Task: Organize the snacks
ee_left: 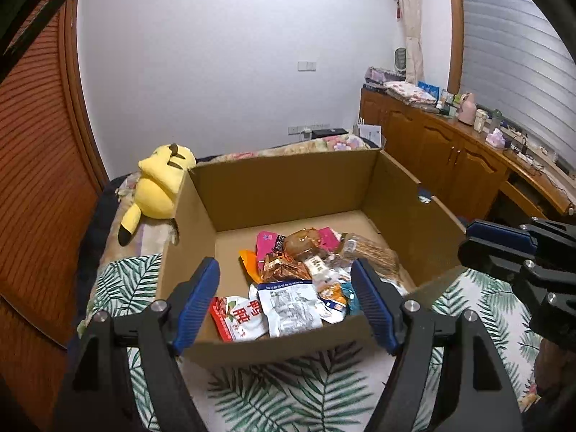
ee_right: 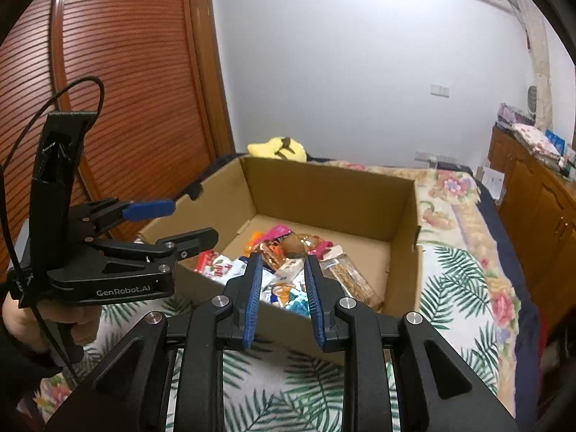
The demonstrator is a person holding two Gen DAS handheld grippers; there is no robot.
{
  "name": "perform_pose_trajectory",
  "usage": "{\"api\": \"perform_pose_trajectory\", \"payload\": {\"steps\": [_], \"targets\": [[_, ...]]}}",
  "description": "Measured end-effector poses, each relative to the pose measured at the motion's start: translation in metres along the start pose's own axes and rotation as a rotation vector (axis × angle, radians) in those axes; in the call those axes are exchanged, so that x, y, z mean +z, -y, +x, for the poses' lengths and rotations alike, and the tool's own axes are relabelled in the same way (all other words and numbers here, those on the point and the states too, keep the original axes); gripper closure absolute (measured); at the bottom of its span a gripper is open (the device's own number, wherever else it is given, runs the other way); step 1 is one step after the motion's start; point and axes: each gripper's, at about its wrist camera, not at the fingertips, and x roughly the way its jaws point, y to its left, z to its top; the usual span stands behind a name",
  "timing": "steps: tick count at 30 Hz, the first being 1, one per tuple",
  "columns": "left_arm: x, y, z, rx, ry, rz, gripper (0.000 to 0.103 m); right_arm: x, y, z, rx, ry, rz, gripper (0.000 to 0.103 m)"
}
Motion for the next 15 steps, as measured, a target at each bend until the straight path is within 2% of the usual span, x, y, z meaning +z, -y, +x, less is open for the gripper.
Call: {"api": "perform_pose_trajectory", "payload": {"steps": [2,5,10,12,15], "targets": [[-0.001,0.002,-0.014,-0.002,0.017,0.003,0.026,-0.001,-0.003,-0.015,-0.007,0.014,0.005,0.078],[-0.004,0.008,-0.037,-0.001,0.048,0.006,0.017,-0.003,-0.008,-0.035,-0.023,0.039,0.006,0.065],[-0.012,0.017,-0.079,0.016,0.122,0.006,0.0,-0.008,-0.018,-0.066,-0.075,0.092,-0.006,0.025],[-0.015,0.019,-0.091,0.028,0.15,0.007,0.0,-0.011,-0.021,-0.077,-0.092,0.11,-0.002,0.015],[-0.017,0.024,-0.108,0.038,0.174,0.014,0.0,-0.015,-0.026,-0.091,-0.101,0.128,-0.002,0.011]]}}
